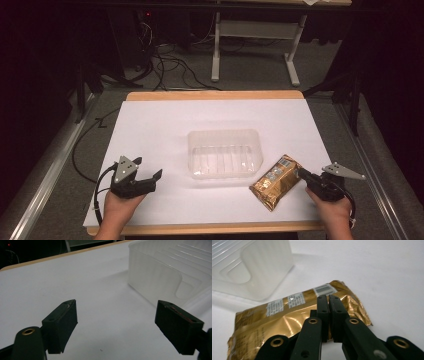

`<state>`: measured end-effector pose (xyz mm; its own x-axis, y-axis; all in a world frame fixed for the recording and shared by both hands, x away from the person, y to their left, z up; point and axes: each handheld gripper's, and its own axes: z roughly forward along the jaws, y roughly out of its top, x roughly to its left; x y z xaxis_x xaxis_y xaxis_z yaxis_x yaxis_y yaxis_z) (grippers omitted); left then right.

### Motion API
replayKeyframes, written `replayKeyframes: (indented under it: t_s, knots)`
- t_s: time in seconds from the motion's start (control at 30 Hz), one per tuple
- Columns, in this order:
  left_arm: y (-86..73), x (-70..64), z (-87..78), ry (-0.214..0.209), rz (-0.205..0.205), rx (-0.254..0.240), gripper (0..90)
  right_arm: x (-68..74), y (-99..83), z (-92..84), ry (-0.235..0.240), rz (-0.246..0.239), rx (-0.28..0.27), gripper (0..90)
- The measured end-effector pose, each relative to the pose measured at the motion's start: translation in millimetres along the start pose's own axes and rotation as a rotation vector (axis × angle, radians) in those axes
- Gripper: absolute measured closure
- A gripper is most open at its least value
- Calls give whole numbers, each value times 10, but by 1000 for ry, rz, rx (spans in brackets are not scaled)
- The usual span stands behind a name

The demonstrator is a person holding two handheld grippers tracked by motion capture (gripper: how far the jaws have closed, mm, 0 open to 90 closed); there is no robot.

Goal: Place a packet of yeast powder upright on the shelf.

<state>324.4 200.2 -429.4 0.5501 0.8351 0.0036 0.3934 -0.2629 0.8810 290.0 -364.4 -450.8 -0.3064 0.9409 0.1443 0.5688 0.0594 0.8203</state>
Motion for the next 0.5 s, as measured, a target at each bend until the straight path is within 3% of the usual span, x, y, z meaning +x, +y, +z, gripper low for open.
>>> replayKeyframes:
  t_s: [0.27,0.5]
  knots:
    - [-78,52,-123,29,-17,8,187,-140,75,120,1,43,-12,850]
    - [-117,67,-177,36,-24,11,187,-277,81,173,-2,97,-3,768]
